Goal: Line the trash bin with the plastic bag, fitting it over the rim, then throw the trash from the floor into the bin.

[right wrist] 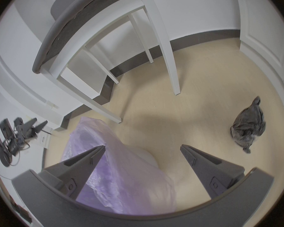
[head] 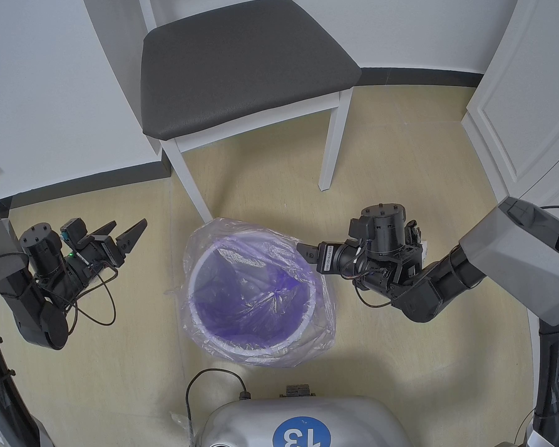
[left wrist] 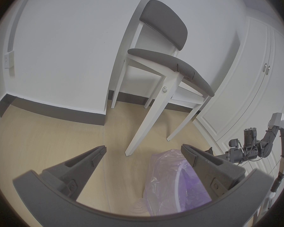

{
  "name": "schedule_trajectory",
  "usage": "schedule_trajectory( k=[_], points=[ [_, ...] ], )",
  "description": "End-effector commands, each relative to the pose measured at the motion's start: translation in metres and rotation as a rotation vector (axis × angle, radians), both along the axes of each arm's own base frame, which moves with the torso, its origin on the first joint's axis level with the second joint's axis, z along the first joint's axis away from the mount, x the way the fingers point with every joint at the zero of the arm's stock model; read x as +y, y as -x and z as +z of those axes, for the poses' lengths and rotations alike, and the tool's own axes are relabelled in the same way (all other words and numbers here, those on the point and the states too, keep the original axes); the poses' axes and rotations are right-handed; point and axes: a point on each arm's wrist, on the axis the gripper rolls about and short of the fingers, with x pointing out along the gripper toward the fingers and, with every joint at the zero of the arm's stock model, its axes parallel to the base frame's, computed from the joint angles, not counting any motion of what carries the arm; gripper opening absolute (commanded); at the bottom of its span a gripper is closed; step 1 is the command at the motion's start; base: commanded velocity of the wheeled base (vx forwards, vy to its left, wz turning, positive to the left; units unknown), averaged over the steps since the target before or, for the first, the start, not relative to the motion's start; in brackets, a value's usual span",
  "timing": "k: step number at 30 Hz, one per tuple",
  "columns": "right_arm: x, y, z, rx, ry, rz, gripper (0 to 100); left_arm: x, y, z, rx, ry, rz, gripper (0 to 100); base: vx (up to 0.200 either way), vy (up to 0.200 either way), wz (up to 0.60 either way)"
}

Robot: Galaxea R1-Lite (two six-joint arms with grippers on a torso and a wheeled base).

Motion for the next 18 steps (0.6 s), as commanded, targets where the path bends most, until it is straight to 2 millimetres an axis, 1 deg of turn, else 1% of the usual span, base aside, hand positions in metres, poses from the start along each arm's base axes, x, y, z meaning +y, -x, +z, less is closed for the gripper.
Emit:
schedule_trajectory(
  k=[1,4,7,9,10,15,18],
  points=[
    [0.002,0.002,0.003,0.032,-0.072,0.013,100,0.000,0.003,0.001,-0.010,-0.002,0.000,100,0.000,0.000,0.00],
    [0.004,0.003,0.001,0.082,-0.175,0.009,100,0.000,0.004,0.000,-0.005,-0.003,0.001,100,0.000,0.000,0.00],
    [0.006,0.003,0.001,0.070,-0.226,0.005,100,-0.001,0.005,0.001,-0.007,-0.004,0.000,100,0.000,0.000,0.00],
    [0.006,0.004,-0.003,0.056,-0.239,0.009,100,-0.001,0.005,0.002,-0.014,-0.014,0.000,100,0.000,0.000,0.00],
    [0.006,0.005,-0.004,0.049,-0.244,0.012,0,-0.002,0.005,0.002,-0.017,-0.019,0.000,100,0.000,0.000,0.00],
    [0.005,0.010,-0.010,0.055,-0.250,0.038,0,-0.003,0.005,0.002,-0.022,-0.030,-0.004,100,0.000,0.000,0.00],
    [0.003,0.014,-0.017,0.077,-0.238,0.040,0,-0.005,0.006,0.002,-0.019,-0.031,-0.006,100,0.000,0.000,0.00]
  ],
)
